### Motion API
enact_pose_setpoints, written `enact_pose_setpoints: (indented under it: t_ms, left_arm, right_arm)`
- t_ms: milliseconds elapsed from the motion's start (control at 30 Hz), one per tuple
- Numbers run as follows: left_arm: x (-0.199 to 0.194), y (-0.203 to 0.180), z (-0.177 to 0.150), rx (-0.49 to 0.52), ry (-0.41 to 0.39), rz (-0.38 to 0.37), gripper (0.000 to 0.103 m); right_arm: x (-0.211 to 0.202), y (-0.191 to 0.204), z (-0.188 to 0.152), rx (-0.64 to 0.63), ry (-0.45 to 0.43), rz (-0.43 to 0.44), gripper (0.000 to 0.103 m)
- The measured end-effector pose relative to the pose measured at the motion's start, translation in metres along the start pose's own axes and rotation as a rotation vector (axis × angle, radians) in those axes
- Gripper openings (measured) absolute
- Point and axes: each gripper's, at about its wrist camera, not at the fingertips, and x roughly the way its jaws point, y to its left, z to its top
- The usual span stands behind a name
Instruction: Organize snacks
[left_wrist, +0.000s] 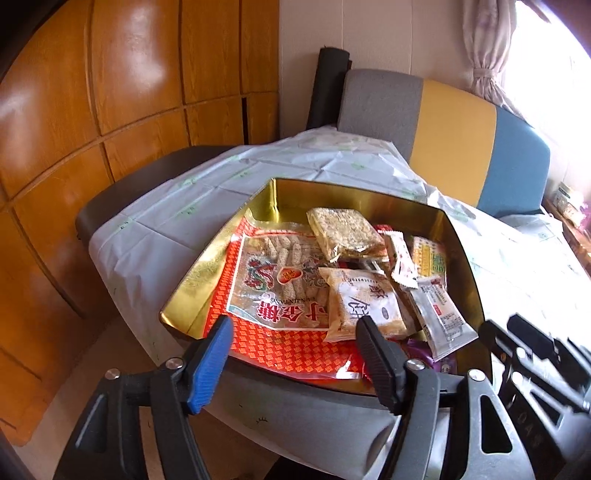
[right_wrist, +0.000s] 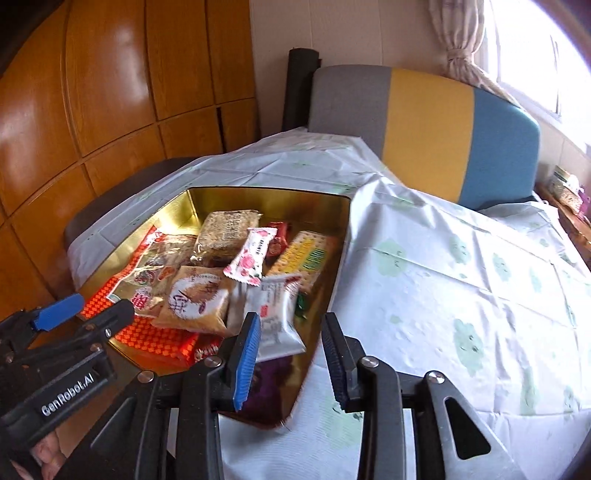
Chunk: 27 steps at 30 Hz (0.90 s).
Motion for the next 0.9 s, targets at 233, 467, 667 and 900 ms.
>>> enact_pose_setpoints:
  t_ms: [233,467,667,900]
  left_arm:
    - [-0.007,-0.009,-0.006,0.030,-0.008,-0.007,0.076]
    - [-0.009,-0.010,-0.007,0.029,-0.015,-0.010,0.077]
    - [-0.009,-0.012,-0.007,0.034,-0.016,-0.013,0.077]
    - [-0.010,-0.013,-0.007,0.033,-0.019,-0.014,0.077]
  right_arm:
    - [-0.009,-0.008,-0.013,0.022,-0.008,-0.047,0.037]
    - [-0.015,-0.010,-0.016,0.017,-0.026,-0.060,0.037]
    - [-0.016,-0.010,-0.018,0.019,-0.026,-0.057,0.037]
    - [-0.017,-0.009,-0.018,0.013,-0.032,-0.058,0.037]
